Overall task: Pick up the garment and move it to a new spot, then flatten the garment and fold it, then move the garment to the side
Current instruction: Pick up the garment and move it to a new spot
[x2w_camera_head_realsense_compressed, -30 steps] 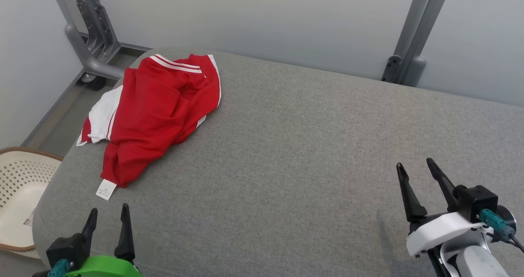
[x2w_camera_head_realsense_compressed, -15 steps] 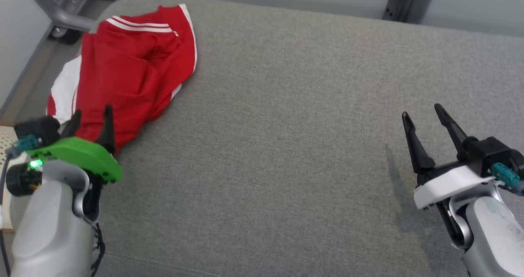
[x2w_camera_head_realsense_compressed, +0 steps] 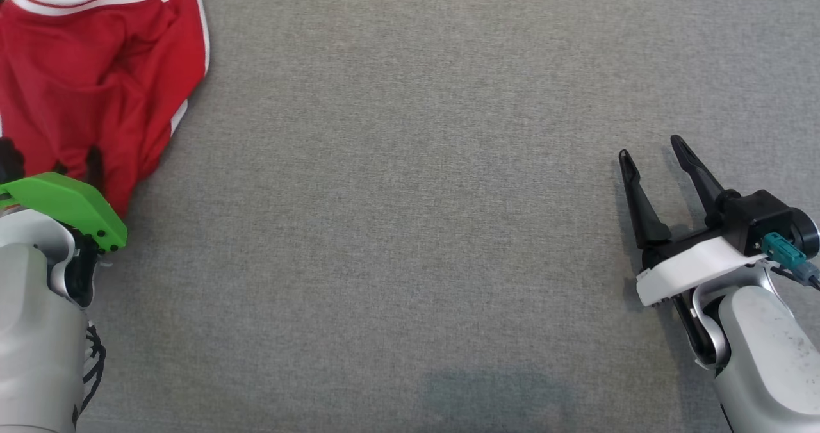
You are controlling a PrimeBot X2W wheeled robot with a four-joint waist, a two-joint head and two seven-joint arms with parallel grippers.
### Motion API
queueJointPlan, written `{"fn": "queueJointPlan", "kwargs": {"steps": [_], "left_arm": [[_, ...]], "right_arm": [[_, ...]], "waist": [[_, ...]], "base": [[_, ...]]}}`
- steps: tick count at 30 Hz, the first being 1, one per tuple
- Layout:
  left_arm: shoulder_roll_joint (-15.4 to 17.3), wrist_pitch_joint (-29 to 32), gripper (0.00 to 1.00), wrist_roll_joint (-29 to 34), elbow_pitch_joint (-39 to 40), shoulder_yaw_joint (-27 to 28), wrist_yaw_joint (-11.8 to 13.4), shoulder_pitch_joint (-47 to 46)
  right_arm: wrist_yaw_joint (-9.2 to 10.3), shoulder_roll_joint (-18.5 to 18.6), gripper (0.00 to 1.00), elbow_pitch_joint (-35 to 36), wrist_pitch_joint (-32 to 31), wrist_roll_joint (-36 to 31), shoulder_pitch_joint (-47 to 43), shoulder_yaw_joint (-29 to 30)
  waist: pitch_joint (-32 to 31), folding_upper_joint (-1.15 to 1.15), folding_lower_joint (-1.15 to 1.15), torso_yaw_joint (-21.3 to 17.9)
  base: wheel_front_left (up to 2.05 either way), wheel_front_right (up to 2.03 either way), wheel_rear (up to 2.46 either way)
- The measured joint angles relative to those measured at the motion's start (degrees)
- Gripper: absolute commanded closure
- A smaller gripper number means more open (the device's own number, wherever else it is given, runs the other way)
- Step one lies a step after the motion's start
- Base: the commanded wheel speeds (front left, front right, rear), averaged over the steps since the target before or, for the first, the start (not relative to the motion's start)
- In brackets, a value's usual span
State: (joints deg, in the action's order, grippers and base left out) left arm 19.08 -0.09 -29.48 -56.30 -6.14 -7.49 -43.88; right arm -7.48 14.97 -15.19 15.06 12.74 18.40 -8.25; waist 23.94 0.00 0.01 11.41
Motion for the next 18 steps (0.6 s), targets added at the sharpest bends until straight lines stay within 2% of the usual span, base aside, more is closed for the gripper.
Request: {"fn": "queueJointPlan", "kwargs": {"steps": [5, 11, 18], "left_arm": [[1.1, -2.4, 1.0, -0.3, -3.0, 0.0, 0.0, -0.2], [3.6, -9.8, 1.0, 1.0, -2.0, -0.3, 1.1, -0.2], [6.1, -13.1, 1.0, 4.1, 8.1, -2.3, 1.3, -0.2]], "right_arm": [[0.0, -0.9, 0.0, -0.5, 0.0, 0.2, -1.4, 0.6], [-0.01, -2.3, 0.0, -1.1, 0.0, 0.4, -4.1, 1.3], [0.0, -4.5, 0.0, -1.4, 0.0, 1.2, -7.3, 1.4]], "waist": [[-0.8, 0.0, -0.01, -1.8], [-4.2, 0.0, -0.01, -2.1], [-9.7, 0.0, -0.02, -1.4]], "base": [[0.0, 0.0, 0.0], [0.0, 0.0, 0.0], [0.0, 0.0, 0.0]]}}
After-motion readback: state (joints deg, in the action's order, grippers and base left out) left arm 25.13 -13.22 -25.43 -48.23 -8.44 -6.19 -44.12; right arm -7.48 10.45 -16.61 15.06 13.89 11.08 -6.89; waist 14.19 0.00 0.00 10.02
